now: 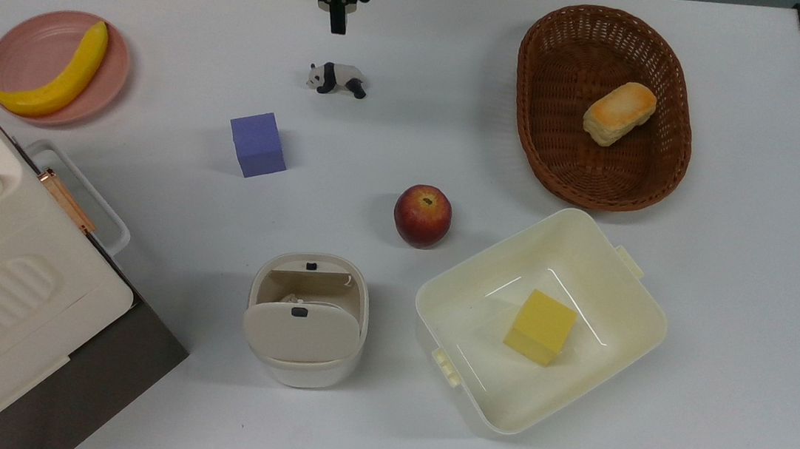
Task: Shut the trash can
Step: 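Move the gripper over the small cream trash can's open lid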
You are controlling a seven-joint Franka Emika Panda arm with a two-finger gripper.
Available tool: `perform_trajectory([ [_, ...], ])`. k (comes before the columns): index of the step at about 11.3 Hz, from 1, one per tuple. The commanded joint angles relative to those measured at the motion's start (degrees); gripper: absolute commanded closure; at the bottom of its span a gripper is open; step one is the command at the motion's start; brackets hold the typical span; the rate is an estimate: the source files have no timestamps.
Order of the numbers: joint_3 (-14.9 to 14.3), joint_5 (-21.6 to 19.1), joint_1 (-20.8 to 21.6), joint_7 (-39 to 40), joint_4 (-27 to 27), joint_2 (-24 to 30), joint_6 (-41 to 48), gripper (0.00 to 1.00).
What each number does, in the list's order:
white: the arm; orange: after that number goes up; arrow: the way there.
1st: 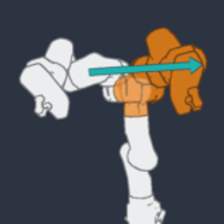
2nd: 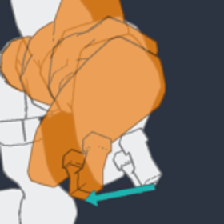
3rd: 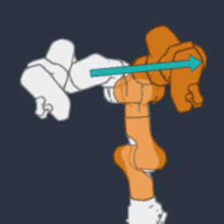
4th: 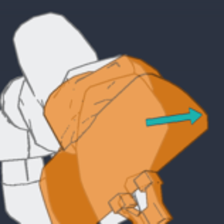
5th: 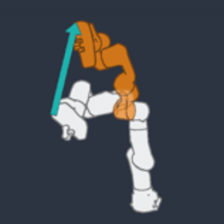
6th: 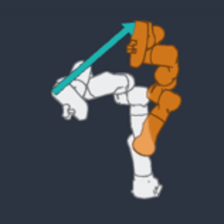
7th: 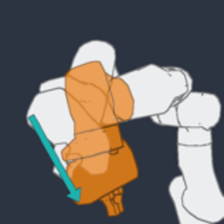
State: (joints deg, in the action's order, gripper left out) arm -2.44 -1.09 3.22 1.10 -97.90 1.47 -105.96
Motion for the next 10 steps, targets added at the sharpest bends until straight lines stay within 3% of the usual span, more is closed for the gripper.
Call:
perform_trajectory([
  [1, -0.7, -1.5, 0.7, -0.4, -0.5, -0.3, -2.0, 1.0],
  [6, -0.6, -1.7, 0.5, -2.0, -0.4, -2.4, -10.0, 1.0],
  [10, -0.6, -1.4, 0.3, -2.0, 4.7, -9.6, -23.0, 1.0],
])
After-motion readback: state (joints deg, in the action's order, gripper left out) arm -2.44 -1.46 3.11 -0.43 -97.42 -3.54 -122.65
